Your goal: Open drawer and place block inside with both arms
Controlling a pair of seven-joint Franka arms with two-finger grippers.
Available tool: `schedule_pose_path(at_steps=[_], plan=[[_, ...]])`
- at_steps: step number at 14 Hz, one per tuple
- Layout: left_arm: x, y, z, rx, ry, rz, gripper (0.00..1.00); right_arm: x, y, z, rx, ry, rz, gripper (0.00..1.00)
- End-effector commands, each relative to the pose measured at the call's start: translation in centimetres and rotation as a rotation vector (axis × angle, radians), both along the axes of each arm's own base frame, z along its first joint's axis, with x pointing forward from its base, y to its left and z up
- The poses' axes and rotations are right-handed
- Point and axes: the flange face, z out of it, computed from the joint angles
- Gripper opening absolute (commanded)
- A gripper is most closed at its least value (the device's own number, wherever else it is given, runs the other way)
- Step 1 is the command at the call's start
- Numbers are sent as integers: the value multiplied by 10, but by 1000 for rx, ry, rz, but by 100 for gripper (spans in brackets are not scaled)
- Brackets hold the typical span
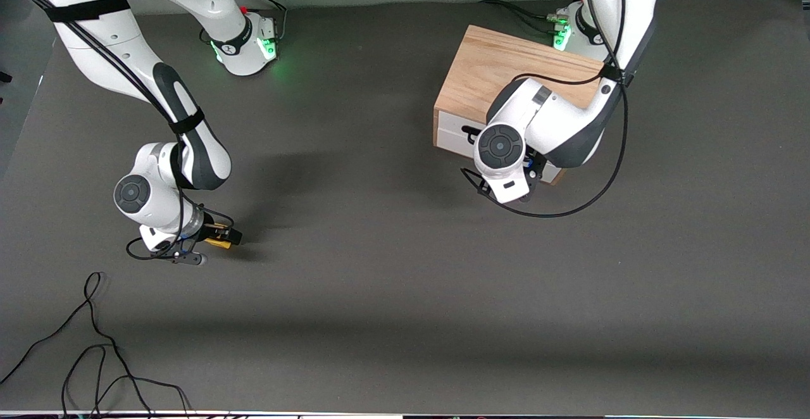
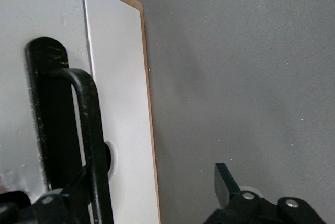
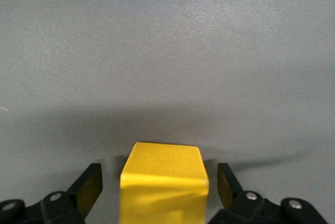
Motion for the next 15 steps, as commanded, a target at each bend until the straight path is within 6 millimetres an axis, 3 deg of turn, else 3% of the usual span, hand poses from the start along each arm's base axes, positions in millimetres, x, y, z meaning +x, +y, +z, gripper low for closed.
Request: schedule_pose_path(at_steps=[1, 6, 9, 15], plan=[[13, -5, 3, -1, -22, -2, 100, 0, -2, -1, 3, -15, 19, 95], [35, -12, -4, -7, -46, -10, 100, 1, -3, -2, 2, -24, 19, 93], [59, -20, 2, -25, -93, -12, 100, 1, -3, -5, 2, -21, 17, 90], [91, -30, 16, -71, -207, -16, 100, -5, -4, -11, -2, -38, 27, 68]])
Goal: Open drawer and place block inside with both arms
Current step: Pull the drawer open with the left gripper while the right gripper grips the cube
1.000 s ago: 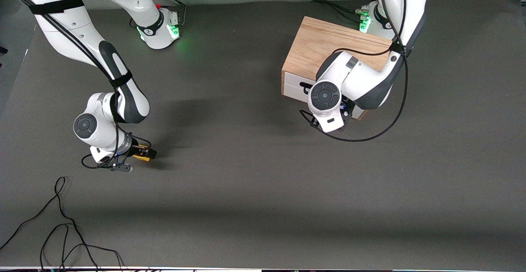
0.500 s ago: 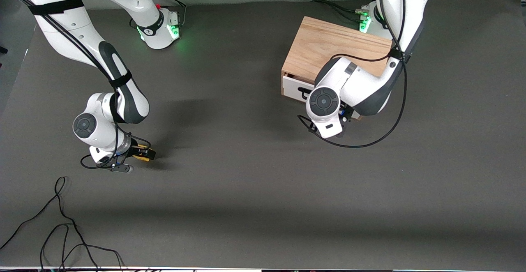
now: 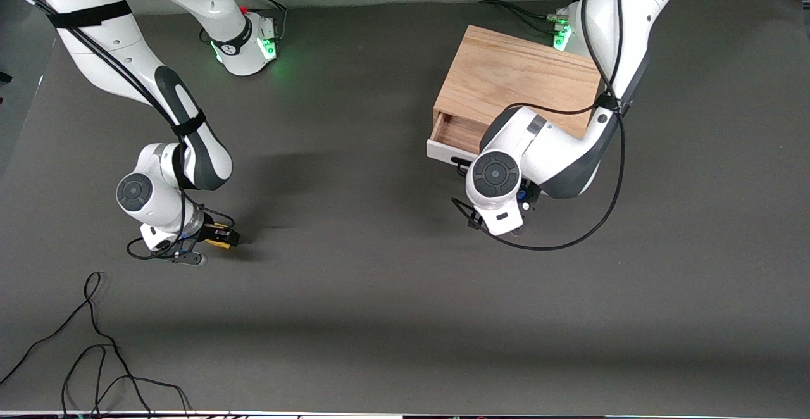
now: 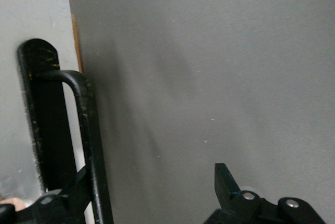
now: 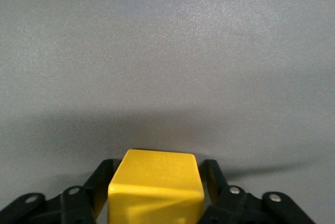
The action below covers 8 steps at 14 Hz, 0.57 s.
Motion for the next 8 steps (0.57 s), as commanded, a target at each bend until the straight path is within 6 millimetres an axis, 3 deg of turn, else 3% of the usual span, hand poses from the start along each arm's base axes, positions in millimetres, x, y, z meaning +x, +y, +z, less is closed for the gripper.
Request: schedule_pose_path(at_steps=[1, 5, 8], plan=[[25, -10, 12, -35, -126, -13, 100, -2, -1, -1, 3, -11, 25, 64], [35, -16, 9, -50, -216, -36, 100, -1, 0, 2, 3, -11, 27, 43], [43, -20, 13, -76, -248, -34, 100, 0, 3, 9, 5, -14, 33, 34]])
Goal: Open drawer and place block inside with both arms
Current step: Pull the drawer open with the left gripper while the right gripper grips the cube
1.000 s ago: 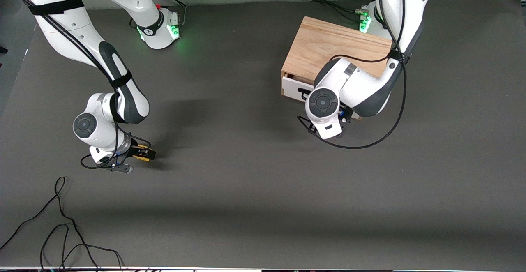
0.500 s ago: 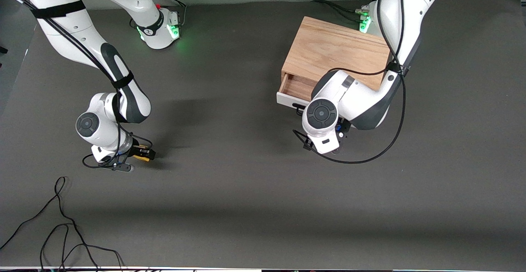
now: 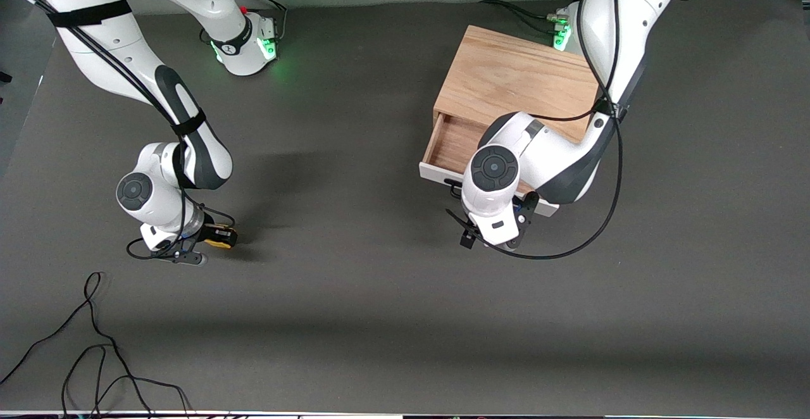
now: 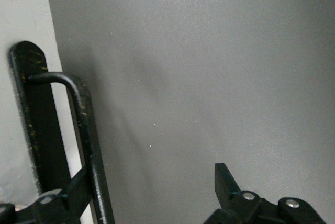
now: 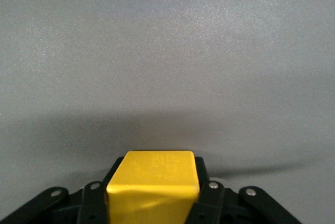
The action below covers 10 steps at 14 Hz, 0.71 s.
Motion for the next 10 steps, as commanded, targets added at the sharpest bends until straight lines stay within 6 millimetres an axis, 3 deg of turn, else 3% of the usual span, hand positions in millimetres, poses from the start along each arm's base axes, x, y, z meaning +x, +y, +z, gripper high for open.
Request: schedule_pose_path(at_steps=[1, 6, 8, 10], plan=[[24, -11, 8, -41, -104, -1, 100, 0, 3, 11, 6, -13, 24, 31], [38, -12, 35, -74, -173, 5, 100, 7, 27, 59, 25, 11, 58, 27], [52, -5, 65, -78, -221, 17, 100, 18, 32, 95, 33, 17, 65, 24], [65, 15, 115, -27, -293, -9, 100, 34, 37, 137, 43, 66, 73, 22]])
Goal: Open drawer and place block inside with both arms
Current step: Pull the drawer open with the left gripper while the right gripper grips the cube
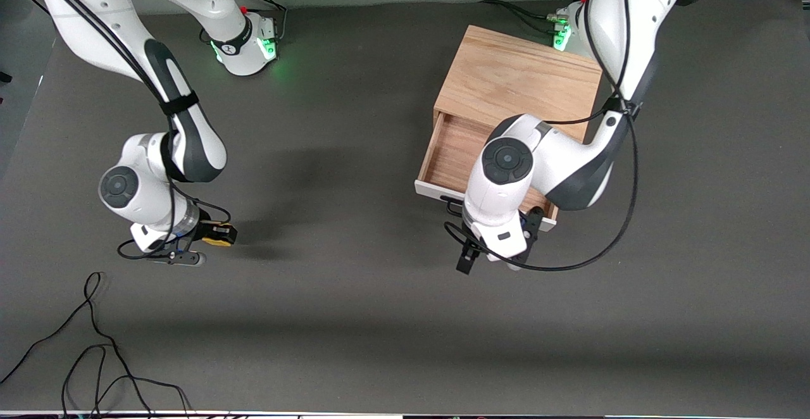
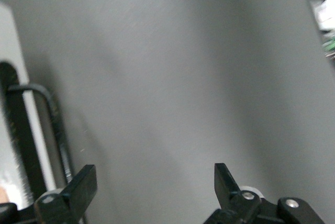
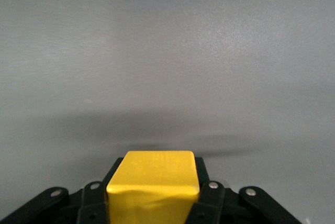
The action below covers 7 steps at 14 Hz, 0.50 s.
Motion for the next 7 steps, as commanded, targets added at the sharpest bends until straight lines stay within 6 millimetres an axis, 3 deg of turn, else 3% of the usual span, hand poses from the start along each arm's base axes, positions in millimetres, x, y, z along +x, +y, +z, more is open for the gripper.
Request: schedule_pose_path(at_steps=[1, 4, 5, 7], plan=[[18, 33, 66, 77, -42, -21, 100, 22, 6, 70, 20, 53, 28, 22], [22, 104, 124, 84, 50, -121, 100, 45, 29, 155, 29, 88, 56, 22], [19, 133, 150, 70, 74, -177, 100, 46, 45, 184, 31, 90, 78, 22], [9, 185, 172, 92, 172, -324, 100, 41, 89, 231, 33, 91, 119, 22]])
